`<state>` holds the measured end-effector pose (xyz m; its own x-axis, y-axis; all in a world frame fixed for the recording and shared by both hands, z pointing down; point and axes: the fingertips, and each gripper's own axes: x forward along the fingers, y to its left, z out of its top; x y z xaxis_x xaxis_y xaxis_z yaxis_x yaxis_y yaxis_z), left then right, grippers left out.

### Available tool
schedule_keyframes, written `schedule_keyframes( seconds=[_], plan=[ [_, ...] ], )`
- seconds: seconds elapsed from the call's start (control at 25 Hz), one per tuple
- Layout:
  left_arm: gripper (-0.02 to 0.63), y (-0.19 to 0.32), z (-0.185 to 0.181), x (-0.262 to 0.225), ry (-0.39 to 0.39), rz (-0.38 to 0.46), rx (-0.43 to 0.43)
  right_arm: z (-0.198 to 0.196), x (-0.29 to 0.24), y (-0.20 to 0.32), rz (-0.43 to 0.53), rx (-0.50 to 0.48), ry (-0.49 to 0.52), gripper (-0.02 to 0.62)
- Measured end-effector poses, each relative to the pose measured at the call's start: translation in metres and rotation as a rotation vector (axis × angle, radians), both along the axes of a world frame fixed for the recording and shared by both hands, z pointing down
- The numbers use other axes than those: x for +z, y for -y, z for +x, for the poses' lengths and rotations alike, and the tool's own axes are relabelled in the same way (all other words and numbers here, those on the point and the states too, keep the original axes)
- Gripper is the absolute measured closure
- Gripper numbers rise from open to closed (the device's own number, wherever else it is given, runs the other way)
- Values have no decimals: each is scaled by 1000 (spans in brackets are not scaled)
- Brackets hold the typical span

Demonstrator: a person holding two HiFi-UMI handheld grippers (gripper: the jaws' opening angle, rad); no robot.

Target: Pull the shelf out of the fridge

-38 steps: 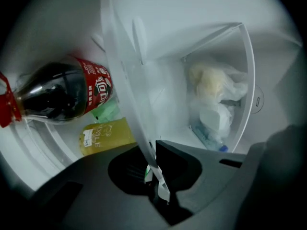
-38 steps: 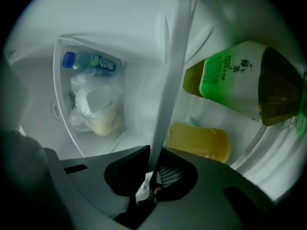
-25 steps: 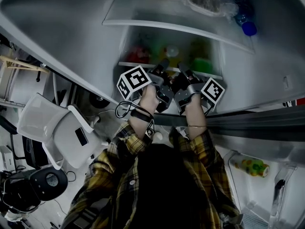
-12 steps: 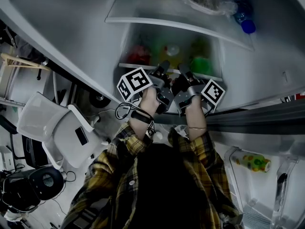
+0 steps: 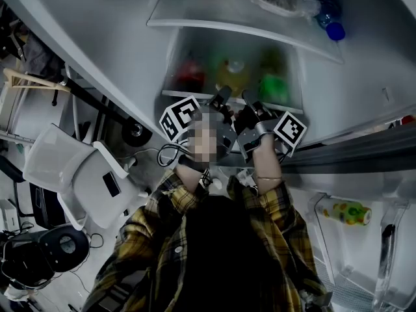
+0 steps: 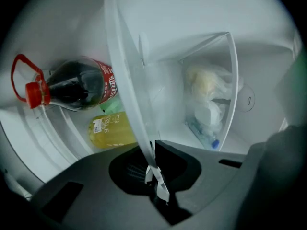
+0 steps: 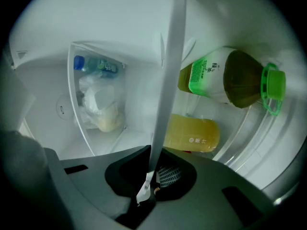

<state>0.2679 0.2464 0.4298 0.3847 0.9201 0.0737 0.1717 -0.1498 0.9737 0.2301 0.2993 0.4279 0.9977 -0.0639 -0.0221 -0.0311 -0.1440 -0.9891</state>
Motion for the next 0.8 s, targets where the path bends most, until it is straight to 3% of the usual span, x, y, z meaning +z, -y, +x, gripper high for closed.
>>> schedule_keyframes(
  seconds=[0.8],
  plan=[
    [577, 15, -22, 3, 9, 3, 18, -21, 3, 16, -25, -27, 23, 558]
  ],
)
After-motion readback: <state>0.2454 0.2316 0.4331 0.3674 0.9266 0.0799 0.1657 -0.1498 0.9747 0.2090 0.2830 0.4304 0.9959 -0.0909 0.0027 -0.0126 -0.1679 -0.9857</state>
